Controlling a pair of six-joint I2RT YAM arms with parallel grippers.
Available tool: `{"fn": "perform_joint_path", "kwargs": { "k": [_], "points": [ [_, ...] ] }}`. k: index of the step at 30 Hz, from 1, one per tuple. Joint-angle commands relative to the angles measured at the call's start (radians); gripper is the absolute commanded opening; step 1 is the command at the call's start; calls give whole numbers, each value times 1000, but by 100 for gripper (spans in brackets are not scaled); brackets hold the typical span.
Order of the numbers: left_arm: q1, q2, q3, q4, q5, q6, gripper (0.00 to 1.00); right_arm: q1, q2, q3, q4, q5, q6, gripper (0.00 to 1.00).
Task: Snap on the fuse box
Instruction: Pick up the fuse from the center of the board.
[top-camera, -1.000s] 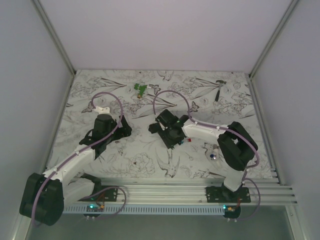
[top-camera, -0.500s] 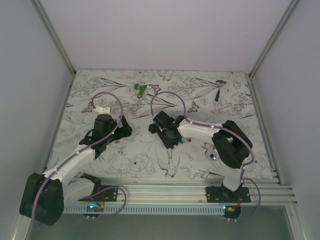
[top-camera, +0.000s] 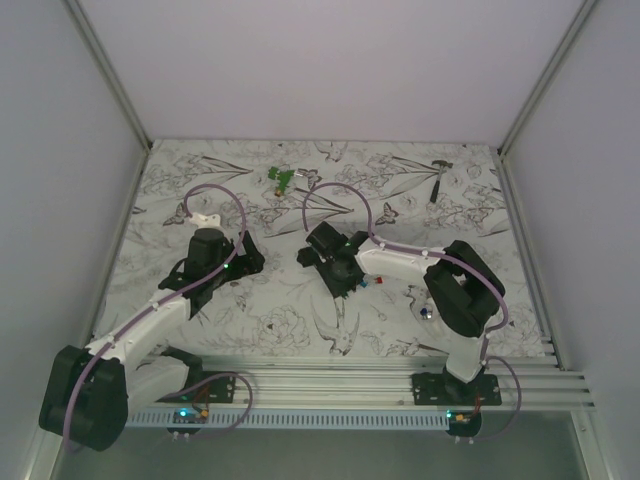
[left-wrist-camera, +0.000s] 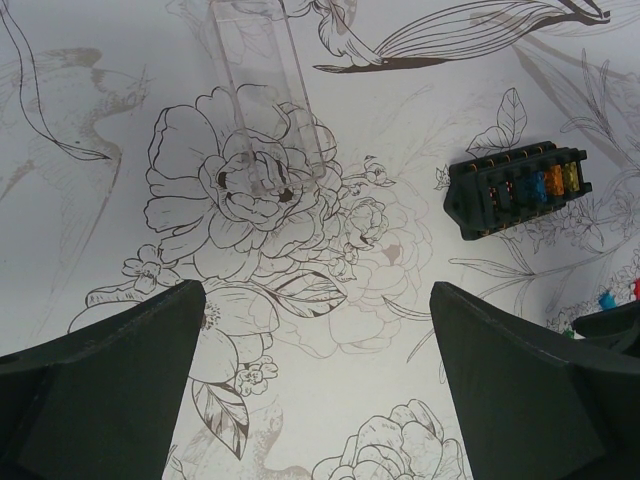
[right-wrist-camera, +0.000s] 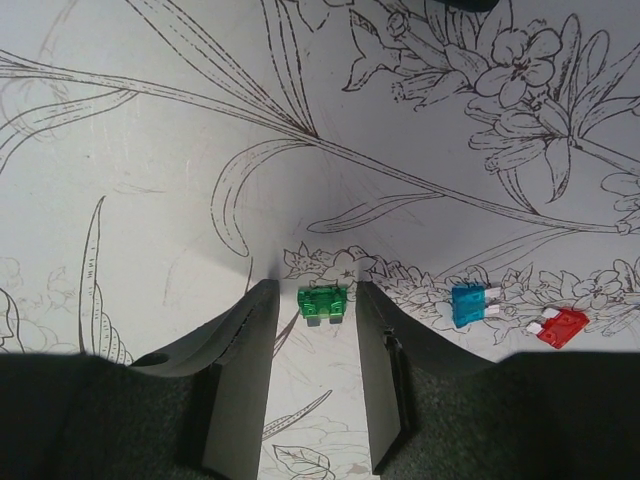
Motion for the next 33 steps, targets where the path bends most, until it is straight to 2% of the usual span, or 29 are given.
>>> {"fn": "perform_joint_path", "kwargs": {
  "k": [1,15,33],
  "points": [
    [6,5,5,-15,12,-7,100,9,-2,-1,-12,-7,29,42],
    [6,3,2,-15,13,-8,100,9,0,-13,-22,11,34,40],
    [4,4,9,-9,67,-24,100,9,-37,-42,3,26,47,28]
  ]
}}
